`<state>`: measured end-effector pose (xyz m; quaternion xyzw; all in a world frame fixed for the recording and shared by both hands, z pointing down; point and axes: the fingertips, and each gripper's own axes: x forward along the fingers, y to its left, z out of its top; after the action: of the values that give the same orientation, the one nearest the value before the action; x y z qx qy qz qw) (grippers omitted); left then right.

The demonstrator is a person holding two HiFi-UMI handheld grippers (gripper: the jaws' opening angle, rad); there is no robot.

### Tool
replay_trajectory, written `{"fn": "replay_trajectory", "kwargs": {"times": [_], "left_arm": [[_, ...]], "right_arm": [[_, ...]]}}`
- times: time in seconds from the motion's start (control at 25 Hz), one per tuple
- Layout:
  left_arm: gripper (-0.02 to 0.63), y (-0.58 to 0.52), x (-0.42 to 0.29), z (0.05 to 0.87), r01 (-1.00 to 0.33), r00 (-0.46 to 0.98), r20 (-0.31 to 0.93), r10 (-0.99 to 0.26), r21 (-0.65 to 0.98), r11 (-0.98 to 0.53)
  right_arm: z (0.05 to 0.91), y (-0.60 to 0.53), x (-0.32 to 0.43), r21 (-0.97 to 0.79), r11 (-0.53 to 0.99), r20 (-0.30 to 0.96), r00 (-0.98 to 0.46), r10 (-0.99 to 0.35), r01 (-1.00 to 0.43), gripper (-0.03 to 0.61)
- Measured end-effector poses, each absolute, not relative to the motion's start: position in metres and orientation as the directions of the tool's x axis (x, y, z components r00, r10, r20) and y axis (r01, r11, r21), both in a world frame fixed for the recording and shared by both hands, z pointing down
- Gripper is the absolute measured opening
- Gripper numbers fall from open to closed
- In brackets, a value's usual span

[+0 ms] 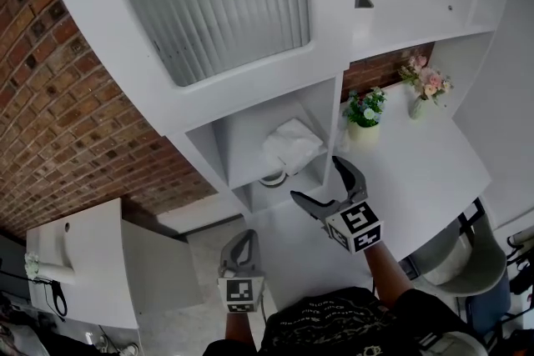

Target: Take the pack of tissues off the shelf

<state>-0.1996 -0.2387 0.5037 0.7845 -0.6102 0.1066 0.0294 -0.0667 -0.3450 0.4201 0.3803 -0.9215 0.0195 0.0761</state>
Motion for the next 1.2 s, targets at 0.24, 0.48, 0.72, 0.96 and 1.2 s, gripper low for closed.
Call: {"fn": "replay_trajectory", "kwargs": {"times": [0.24, 0.48, 0.72, 0.96, 1.2], "left_arm": [[0.009, -0.235, -0.202, 0.506, -0.957, 0.246, 0.236, -0.94, -0.097, -0.274], [0.009, -0.235, -0.205, 0.51, -0.957, 0.245, 0.24, -0.939, -0.097, -0.274], [0.009, -0.236, -0.207, 0.51, -0.961, 0.241, 0.236, -0.941, -0.079, -0.266], [0.009, -0.236, -0.21, 0.514, -0.962, 0.239, 0.249, -0.938, -0.069, -0.264], [0.009, -0.239, -0.216, 0.515, -0.961, 0.237, 0.236, -0.942, -0.083, -0.263]], "right_arm": [[0.414, -0.358, -0.075, -0.001, 0.718, 0.156, -0.709, -0.688, -0.696, 0.495], [0.413, -0.367, -0.086, 0.009, 0.728, 0.182, -0.715, -0.675, -0.685, 0.522], [0.414, -0.376, -0.094, 0.01, 0.723, 0.189, -0.708, -0.68, -0.691, 0.523], [0.413, -0.388, -0.096, 0.001, 0.703, 0.193, -0.689, -0.698, -0.711, 0.523], [0.417, -0.393, -0.101, -0.002, 0.712, 0.212, -0.696, -0.686, -0.702, 0.523]]}}
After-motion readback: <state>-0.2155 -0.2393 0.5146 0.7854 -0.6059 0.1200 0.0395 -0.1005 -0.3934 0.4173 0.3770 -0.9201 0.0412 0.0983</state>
